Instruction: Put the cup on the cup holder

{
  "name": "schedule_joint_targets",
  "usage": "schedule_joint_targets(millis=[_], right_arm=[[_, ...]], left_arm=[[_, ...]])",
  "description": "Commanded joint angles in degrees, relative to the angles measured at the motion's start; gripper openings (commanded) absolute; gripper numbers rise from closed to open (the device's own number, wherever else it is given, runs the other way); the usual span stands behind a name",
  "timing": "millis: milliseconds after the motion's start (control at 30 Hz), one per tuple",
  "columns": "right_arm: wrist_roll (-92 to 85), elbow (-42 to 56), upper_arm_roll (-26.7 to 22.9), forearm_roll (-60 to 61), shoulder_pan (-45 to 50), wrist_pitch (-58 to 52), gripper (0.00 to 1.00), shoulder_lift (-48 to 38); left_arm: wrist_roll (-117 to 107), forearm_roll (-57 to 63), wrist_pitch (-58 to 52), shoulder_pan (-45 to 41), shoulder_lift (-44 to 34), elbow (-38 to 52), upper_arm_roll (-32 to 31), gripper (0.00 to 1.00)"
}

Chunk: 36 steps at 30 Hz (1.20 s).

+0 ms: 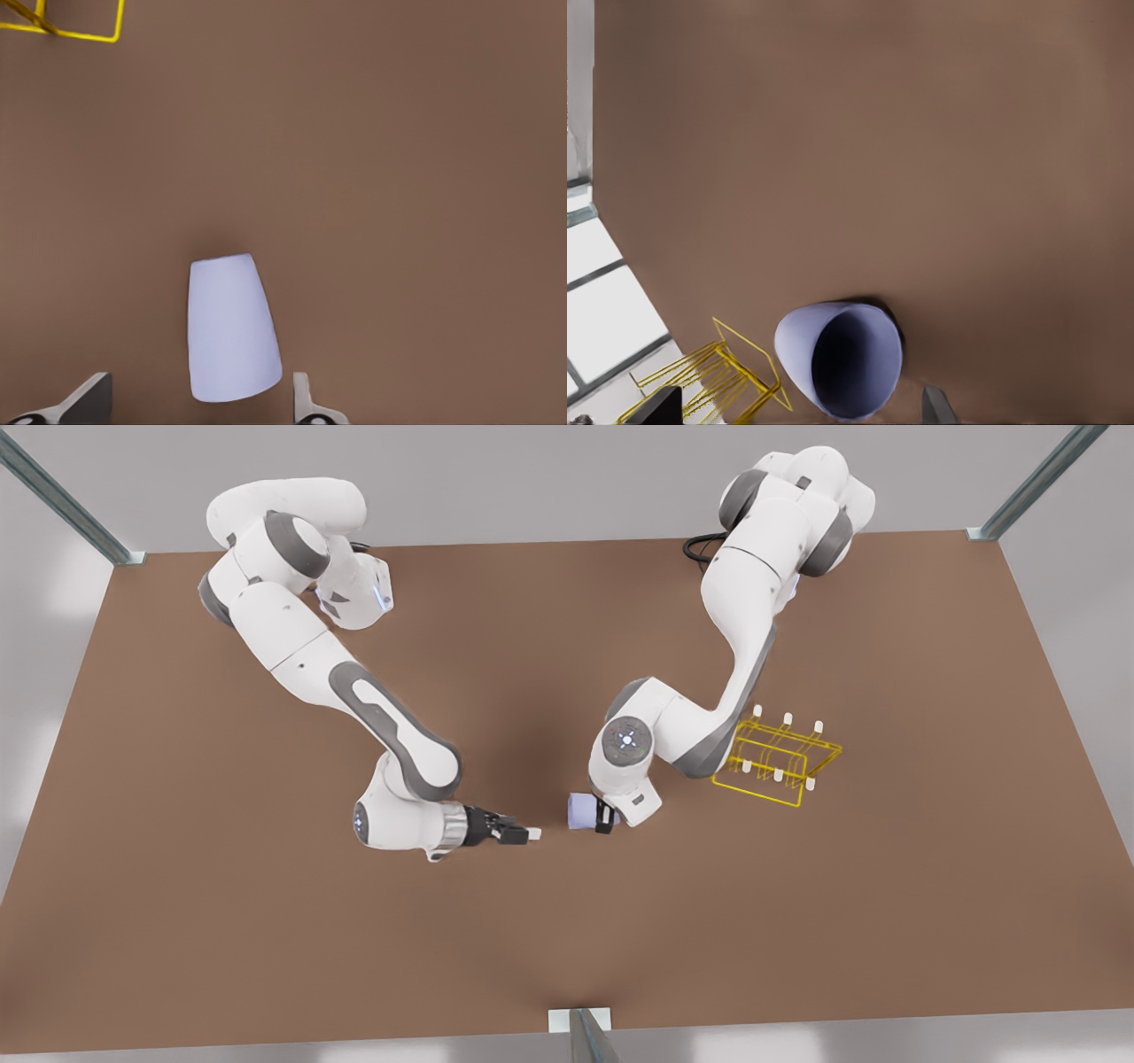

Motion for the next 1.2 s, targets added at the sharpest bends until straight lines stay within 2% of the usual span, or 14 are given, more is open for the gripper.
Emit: schedule_joint_targets(millis=[0,33,100,133,200,267,367,400,433,467,500,600,733,1167], right_arm=[[-2.76,-6.57,6.04,-11.39,-11.29,-0.94,1.00,-4.33],[-3.11,-10.79,6.05,-12.45,-15.86,-4.62,1.00,-9.78],[-8.03,-12.20,4.91,-23.34,-24.47,-22.29,1.00,-19.62],[-8.21,-12.11,2.89,-27.74,-25.36,-26.24,1.00,-25.51],[-20.68,-11.41,-3.27,-38.54,-24.48,-37.67,1.00,-36.50],[-18.41,-7.63,-4.59,-48.93,-25.80,-38.56,1.00,-40.19],[-18.05,-3.94,-4.41,-48.49,-28.17,-42.95,1.00,-42.83],[-18.32,-4.64,-12.27,-48.31,-20.75,-43.91,1.00,-45.01],[-19.02,-4.82,-25.91,-44.55,-8.34,-45.49,1.00,-48.27],[-18.93,-4.55,-26.56,-42.60,-8.31,-45.59,1.00,-49.51],[-18.23,-3.15,-27.00,-42.69,-5.49,-46.99,1.00,-48.54],[-18.23,2.65,-26.56,-41.90,-5.50,-50.95,1.00,-45.47],[-17.79,1.86,-24.80,-41.90,-5.94,-48.22,1.00,-45.56],[-16.47,1.16,-22.17,-39.87,-5.76,-52.09,1.00,-47.23]], left_arm=[[-22.37,2.42,0.96,-0.03,1.06,0.18,0.60,1.00],[-22.63,2.86,1.58,-0.38,1.94,0.18,1.57,1.00],[-22.46,4.97,1.84,-1.70,3.52,0.18,1.48,1.00],[-22.37,5.06,2.98,-1.79,4.13,0.18,1.48,1.00],[-21.23,5.14,3.60,-3.02,5.80,0.18,1.48,1.00],[-20.70,6.81,5.09,-4.16,7.47,-0.17,1.48,1.00],[-20.53,7.61,5.97,-5.66,8.79,-0.35,1.48,1.00],[-20.44,7.78,6.23,-5.57,9.06,-0.26,1.48,1.00],[-20.53,9.36,6.32,-5.48,9.49,-0.43,1.48,1.00],[-20.44,9.36,6.33,-5.22,9.58,-0.08,1.48,1.00],[-20.53,9.28,6.41,-5.13,9.50,0.18,1.39,1.00],[-20.53,9.28,6.76,-5.13,9.76,0.01,1.48,1.00],[-18.51,10.86,7.99,-5.48,9.76,-0.61,1.48,1.00],[-13.23,9.01,14.23,-6.01,12.75,-1.58,1.04,1.00]])
